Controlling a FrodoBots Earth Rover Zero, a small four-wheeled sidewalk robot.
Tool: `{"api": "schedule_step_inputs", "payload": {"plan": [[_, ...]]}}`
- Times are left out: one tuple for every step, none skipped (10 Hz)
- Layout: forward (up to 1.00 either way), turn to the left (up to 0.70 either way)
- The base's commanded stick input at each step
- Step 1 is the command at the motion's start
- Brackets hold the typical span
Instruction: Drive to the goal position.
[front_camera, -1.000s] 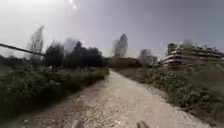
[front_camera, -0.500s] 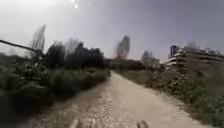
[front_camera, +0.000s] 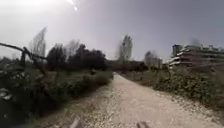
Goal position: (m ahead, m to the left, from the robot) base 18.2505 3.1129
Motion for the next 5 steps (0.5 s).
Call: {"api": "schedule_step_inputs", "payload": {"plan": [[1.00, -0.38], [1.00, -0.40], [1.00, -0.40], [1.00, -0.40], [1.00, -0.40]]}}
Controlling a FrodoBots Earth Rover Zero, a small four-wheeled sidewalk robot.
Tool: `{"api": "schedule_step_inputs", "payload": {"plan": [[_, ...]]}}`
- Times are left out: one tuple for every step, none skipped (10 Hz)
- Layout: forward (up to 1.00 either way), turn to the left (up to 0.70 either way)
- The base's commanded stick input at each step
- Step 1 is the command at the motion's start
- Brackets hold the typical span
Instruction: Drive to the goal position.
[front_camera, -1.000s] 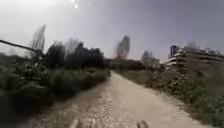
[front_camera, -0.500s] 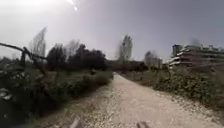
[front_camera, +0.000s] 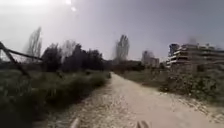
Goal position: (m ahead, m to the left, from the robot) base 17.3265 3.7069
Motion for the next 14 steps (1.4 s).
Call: {"api": "schedule_step_inputs", "payload": {"plan": [[1.00, 0.00], [1.00, 0.00], [1.00, 0.00], [1.00, 0.00], [1.00, 0.00], [1.00, 0.00], [1.00, 0.00], [1.00, 0.00], [1.00, 0.00], [1.00, 0.00], [1.00, 0.00], [1.00, 0.00], [1.00, 0.00], [1.00, 0.00]]}}
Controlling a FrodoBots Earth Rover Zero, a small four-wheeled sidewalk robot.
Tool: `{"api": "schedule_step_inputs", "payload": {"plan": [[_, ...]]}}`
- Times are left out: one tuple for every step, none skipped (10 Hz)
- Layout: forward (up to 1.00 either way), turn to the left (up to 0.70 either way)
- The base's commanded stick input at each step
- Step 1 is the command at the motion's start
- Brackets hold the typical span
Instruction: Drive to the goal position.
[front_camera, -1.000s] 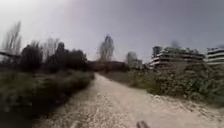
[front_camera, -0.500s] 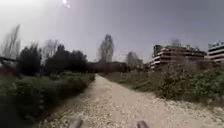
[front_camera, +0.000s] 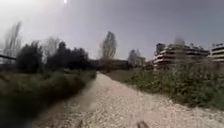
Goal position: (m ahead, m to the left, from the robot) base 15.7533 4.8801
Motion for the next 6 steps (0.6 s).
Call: {"api": "schedule_step_inputs", "payload": {"plan": [[1.00, 0.00], [1.00, 0.00], [1.00, 0.00], [1.00, 0.00], [1.00, 0.00], [1.00, 0.00]]}}
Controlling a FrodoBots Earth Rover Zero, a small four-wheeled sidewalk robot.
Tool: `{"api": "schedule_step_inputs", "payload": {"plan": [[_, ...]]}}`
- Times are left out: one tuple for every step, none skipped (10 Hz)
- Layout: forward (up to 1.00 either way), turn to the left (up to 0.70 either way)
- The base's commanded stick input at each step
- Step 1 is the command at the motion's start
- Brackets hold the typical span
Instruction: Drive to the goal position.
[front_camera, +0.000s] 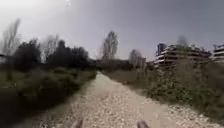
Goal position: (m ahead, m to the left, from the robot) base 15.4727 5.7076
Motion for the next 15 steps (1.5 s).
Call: {"api": "schedule_step_inputs", "payload": {"plan": [[1.00, 0.00], [1.00, 0.00], [1.00, 0.00], [1.00, 0.00], [1.00, 0.00], [1.00, 0.00], [1.00, 0.00], [1.00, 0.00], [1.00, 0.00], [1.00, 0.00], [1.00, 0.00], [1.00, 0.00], [1.00, 0.00], [1.00, 0.00], [1.00, 0.00]]}}
